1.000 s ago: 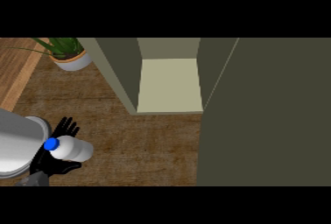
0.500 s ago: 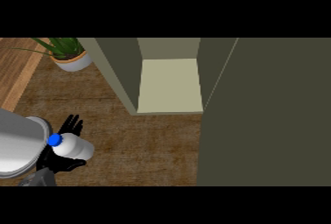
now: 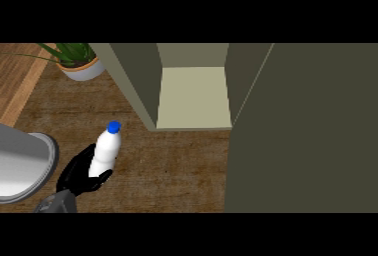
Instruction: Pick up the bottled water, place it into the cabinet and close the cabinet
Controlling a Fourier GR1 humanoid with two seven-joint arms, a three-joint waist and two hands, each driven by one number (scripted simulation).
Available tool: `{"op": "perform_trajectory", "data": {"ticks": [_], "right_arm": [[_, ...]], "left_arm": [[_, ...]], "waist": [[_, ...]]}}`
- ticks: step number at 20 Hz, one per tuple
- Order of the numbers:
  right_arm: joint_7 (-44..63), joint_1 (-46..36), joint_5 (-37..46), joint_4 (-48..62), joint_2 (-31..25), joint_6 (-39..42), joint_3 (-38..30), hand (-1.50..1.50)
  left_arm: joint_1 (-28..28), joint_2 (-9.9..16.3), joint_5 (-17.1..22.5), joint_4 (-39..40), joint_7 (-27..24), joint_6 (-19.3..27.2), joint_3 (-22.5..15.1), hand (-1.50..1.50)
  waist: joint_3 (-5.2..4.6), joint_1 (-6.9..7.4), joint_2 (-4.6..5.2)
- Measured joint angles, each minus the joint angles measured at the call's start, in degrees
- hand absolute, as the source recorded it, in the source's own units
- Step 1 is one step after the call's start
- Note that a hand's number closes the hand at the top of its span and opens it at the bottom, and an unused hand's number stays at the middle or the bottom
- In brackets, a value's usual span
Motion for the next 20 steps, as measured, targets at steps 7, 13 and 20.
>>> {"op": "perform_trajectory", "data": {"ticks": [7,13,20], "right_arm": [[1.3,-0.6,-0.4,-0.8,-0.5,-0.5,-0.4,-1.5],[0.5,-1.3,-0.5,0.6,-0.1,-0.8,-1.0,-1.5],[0.6,-1.3,-0.1,0.8,-0.2,-0.9,-0.5,-1.5]], "left_arm": [[0.3,-1.1,0.1,-1.1,-1.3,1.6,-1.2,1.5],[1.0,-2.4,2.5,-2.0,-4.2,6.5,0.7,1.5],[1.3,-4.0,7.2,-4.0,-4.0,8.1,3.0,1.5]], "waist": [[-0.06,0.17,0.02],[-0.04,0.37,-0.04],[-0.01,0.55,-0.14]]}}
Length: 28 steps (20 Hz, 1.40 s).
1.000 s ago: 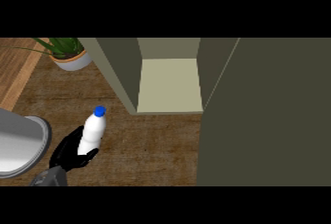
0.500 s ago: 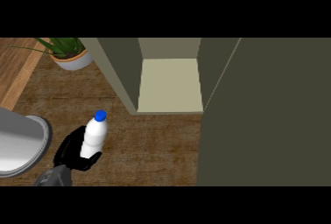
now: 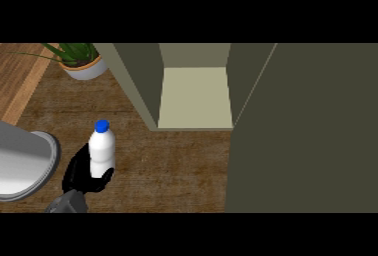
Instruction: Pick up the bottled water, place it into the cabinet and close the cabinet
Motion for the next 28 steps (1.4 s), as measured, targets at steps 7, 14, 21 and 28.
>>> {"op": "perform_trajectory", "data": {"ticks": [7,14,21,28], "right_arm": [[-0.8,1.0,0.4,-0.2,-0.4,0.4,0.5,-1.5],[-1.9,0.8,1.6,1.1,0.2,-0.1,1.9,-1.5],[-1.9,0.0,1.5,2.1,0.4,-0.5,2.7,-1.5],[-1.6,-0.2,1.7,2.1,0.4,-1.1,4.3,-1.5]], "left_arm": [[2.5,-3.1,4.9,-9.2,6.3,-0.4,-1.1,1.5],[8.1,-7.0,8.6,-25.8,15.2,3.1,-5.8,1.5],[10.7,-8.9,13.1,-41.5,22.1,13.5,-16.4,1.5],[8.9,-9.3,13.6,-50.9,24.8,26.5,-26.2,1.5]], "waist": [[0.05,0.33,-0.18],[0.1,0.61,-0.26],[0.07,0.45,-0.22],[0.05,0.2,-0.15]]}}
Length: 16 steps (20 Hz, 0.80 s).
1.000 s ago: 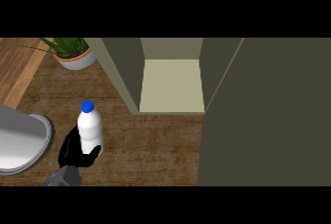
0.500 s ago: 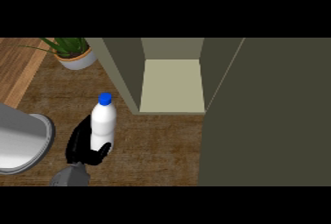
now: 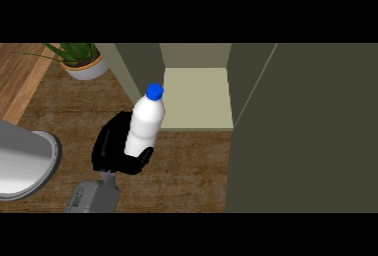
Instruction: Pick up the bottled water, place it into the cabinet and close the cabinet
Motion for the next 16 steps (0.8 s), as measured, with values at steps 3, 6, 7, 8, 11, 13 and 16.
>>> {"op": "perform_trajectory", "data": {"ticks": [3,6,7,8,11,13,16], "right_arm": [[0.4,-0.4,-0.2,-0.2,-0.3,-0.2,0.0,-1.5],[0.5,-0.8,-0.6,0.1,-0.4,-0.6,-0.3,-1.5],[0.6,-0.8,-0.5,0.0,-0.4,-0.7,-0.2,-1.5],[0.7,-0.9,-0.2,-0.1,-0.2,-0.9,0.4,-1.5],[1.9,-1.3,-0.6,-1.1,-0.2,-1.4,0.5,-1.5],[1.1,-0.9,-0.2,-0.7,-0.1,-1.2,1.2,-1.5],[1.4,-2.2,-0.8,0.1,0.0,-1.1,0.5,-1.5]], "left_arm": [[-4.5,0.0,-0.2,0.9,0.2,5.6,-2.9,1.5],[-6.4,0.4,-0.4,0.5,2.2,11.2,-4.8,1.5],[-6.3,0.6,-0.3,-0.4,3.1,13.0,-5.7,1.5],[-6.9,1.1,-0.2,0.6,2.1,14.4,-6.1,1.5],[-7.4,1.7,-2.2,1.3,1.1,17.5,-6.9,1.5],[-7.6,2.2,-4.0,1.1,1.3,20.6,-7.5,1.5],[-7.9,2.8,-6.4,1.4,1.2,23.3,-8.1,1.5]], "waist": [[0.0,-0.23,0.07],[-0.1,-0.07,0.13],[-0.14,0.02,0.13],[-0.16,-0.01,0.09],[-0.23,0.12,-0.02],[-0.27,-0.03,-0.08],[-0.28,-0.09,-0.12]]}}
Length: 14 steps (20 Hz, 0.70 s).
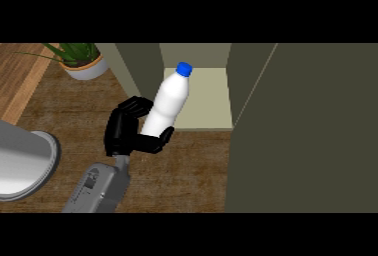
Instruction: Pick up the bottled water, place it into the cabinet and close the cabinet
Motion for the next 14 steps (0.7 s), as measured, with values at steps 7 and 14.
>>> {"op": "perform_trajectory", "data": {"ticks": [7,14], "right_arm": [[-0.2,-0.1,-0.2,0.3,-0.3,0.6,0.6,-1.5],[-0.1,-1.6,-0.6,1.7,-0.4,1.3,0.9,-1.5]], "left_arm": [[-0.4,0.8,-4.5,0.0,0.4,6.7,-0.6,1.5],[-0.9,2.1,-8.0,-0.1,2.2,13.5,-0.5,1.5]], "waist": [[-0.06,-0.86,-0.13],[0.02,-2.29,-0.07]]}}
